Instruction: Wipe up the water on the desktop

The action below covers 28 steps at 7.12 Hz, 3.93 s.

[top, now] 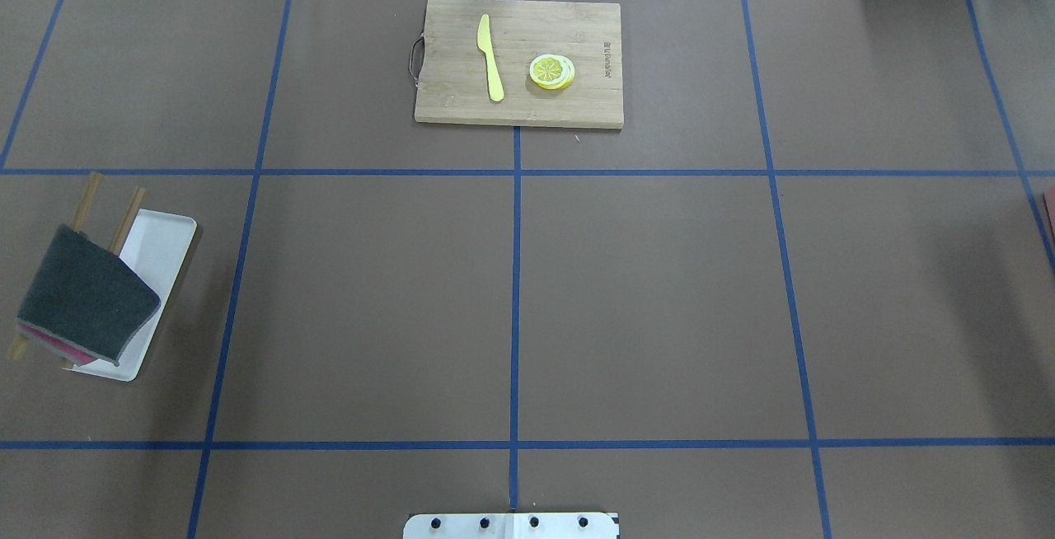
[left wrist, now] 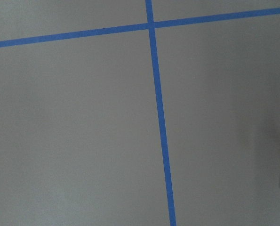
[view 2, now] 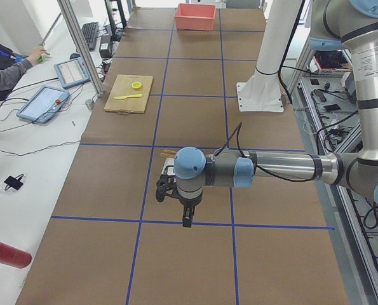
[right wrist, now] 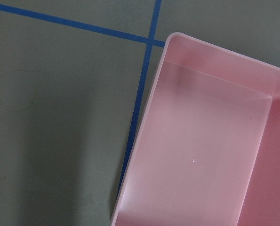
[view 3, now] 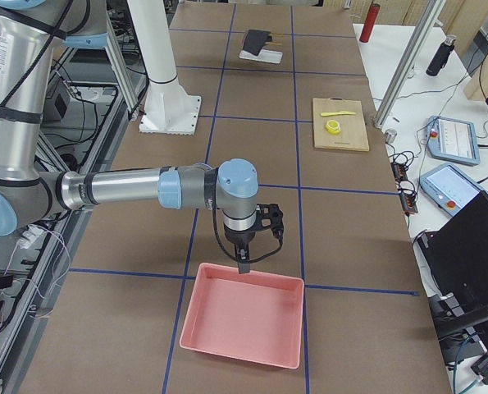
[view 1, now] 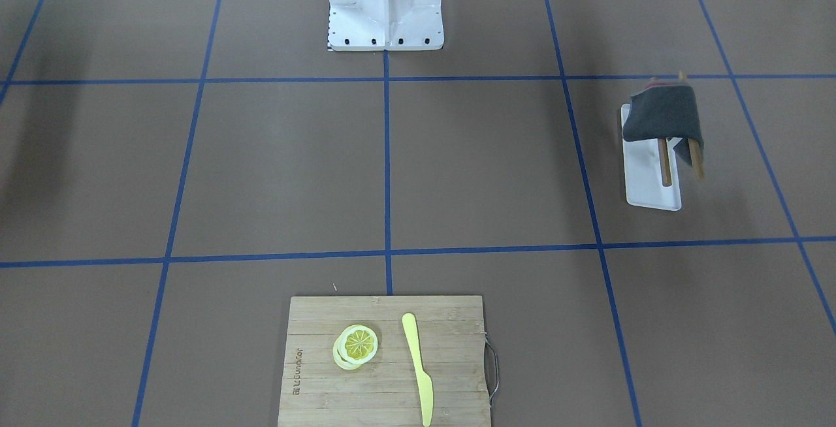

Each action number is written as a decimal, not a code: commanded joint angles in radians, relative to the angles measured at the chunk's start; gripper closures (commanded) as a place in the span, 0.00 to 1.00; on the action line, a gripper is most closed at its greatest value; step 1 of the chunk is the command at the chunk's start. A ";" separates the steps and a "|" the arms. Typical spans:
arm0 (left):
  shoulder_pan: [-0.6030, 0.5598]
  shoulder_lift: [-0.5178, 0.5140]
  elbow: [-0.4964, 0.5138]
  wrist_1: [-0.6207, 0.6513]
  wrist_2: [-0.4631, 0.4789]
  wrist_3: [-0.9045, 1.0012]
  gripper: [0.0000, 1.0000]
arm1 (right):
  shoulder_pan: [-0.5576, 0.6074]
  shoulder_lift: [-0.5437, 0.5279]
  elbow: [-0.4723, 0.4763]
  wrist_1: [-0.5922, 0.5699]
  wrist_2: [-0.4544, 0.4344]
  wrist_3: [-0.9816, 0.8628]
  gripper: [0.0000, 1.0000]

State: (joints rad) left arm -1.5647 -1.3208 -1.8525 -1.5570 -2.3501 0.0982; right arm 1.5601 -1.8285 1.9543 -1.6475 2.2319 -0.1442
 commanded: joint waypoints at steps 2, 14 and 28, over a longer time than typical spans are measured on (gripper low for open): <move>0.000 -0.002 -0.001 0.002 0.000 -0.002 0.01 | 0.000 0.000 0.000 0.000 0.000 0.000 0.00; -0.035 -0.106 0.019 -0.135 -0.006 -0.006 0.01 | 0.003 -0.008 0.098 0.000 0.018 0.000 0.00; 0.379 -0.051 0.065 -0.805 -0.105 -0.741 0.08 | -0.187 0.141 0.133 0.003 0.002 0.383 0.00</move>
State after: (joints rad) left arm -1.2159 -1.3670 -1.7975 -2.3239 -2.4714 -0.6200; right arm 1.3801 -1.6926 2.0891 -1.6444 2.2421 0.2326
